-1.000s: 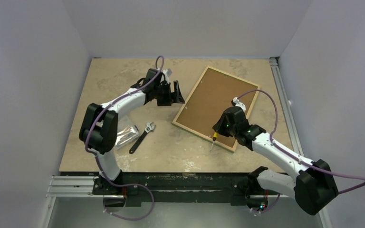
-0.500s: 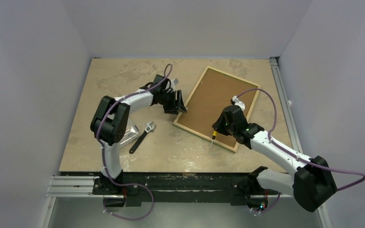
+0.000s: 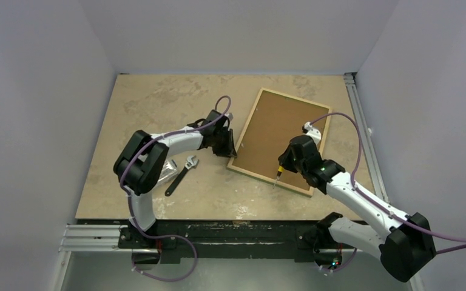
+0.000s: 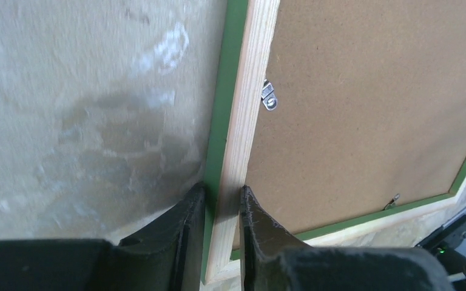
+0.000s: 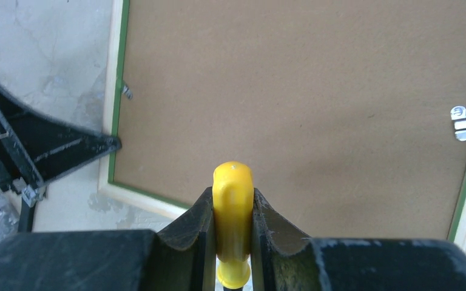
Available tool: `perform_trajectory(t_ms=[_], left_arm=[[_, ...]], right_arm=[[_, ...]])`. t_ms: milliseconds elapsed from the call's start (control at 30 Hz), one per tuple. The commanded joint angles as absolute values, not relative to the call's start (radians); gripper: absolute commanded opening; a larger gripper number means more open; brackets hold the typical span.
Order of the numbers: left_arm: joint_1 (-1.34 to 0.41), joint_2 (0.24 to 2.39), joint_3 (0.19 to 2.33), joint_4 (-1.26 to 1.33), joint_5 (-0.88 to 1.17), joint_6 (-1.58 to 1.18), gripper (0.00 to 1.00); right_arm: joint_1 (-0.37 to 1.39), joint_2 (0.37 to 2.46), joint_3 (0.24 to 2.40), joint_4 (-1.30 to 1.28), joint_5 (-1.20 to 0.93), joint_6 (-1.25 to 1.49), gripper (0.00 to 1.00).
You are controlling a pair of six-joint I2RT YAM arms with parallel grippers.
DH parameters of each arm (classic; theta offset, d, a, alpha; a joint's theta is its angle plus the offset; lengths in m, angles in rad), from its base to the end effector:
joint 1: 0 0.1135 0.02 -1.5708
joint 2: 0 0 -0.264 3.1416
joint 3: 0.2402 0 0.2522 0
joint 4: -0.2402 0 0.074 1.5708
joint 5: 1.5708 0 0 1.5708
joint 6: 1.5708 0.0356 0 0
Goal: Take the photo out of the frame
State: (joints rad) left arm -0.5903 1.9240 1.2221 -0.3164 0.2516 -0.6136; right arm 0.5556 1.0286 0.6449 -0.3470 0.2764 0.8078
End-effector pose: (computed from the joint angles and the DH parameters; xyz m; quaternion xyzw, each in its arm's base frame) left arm 0.3224 -0.2267 0.1565 0.0231 0.9548 -0.2527 0.1547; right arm 0.1869 0.1046 0.2313 0.1695 0.8901 0.1568 0.3929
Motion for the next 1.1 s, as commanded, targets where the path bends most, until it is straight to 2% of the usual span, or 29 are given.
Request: perform_trajectory(t_ms=[0, 300, 467, 633, 733, 767, 867, 900, 967, 1067], left_arm=[[-0.631, 1.848, 1.016, -0.271, 0.266, -0.808, 0.00], [-0.745, 1.711, 0.578, 0.123, 0.217, -1.224, 0.00], [-0.882, 1.657, 0.502, 0.216, 0.124, -1.499, 0.00], [-1.030, 1.532, 0.585, 0.048, -0.069, -1.649, 0.00], [-1.070, 1.474, 0.707, -0.155, -0.146, -1.526, 0.02], [-1.070, 1.453, 0.740, -0.232, -0.168, -1.466, 0.11], [-1.056, 1.405, 0.803, -0.372, -0.270, -1.299, 0.52], [-1.044, 1.394, 0.814, -0.386, -0.287, -1.237, 0.60], [-0.996, 1.387, 0.840, -0.391, -0.274, -1.120, 0.70], [-0.899, 1.434, 0.901, -0.323, -0.137, -0.968, 0.74]], right_arm=[[0.559, 0.986, 0.684, -0.409, 0.370, 0.799, 0.00], [0.559, 0.959, 0.694, -0.528, 0.497, 0.771, 0.00], [0.558, 0.961, 0.686, -0.552, 0.536, 0.780, 0.00], [0.557, 1.003, 0.737, -0.622, 0.610, 0.793, 0.00], [0.553, 1.044, 0.791, -0.694, 0.666, 0.789, 0.00], [0.549, 1.051, 0.805, -0.711, 0.676, 0.783, 0.00], [0.538, 1.044, 0.825, -0.737, 0.698, 0.762, 0.00], [0.530, 1.036, 0.825, -0.738, 0.703, 0.752, 0.00], [0.502, 1.021, 0.820, -0.736, 0.716, 0.731, 0.00], [0.419, 1.011, 0.812, -0.733, 0.717, 0.697, 0.00]])
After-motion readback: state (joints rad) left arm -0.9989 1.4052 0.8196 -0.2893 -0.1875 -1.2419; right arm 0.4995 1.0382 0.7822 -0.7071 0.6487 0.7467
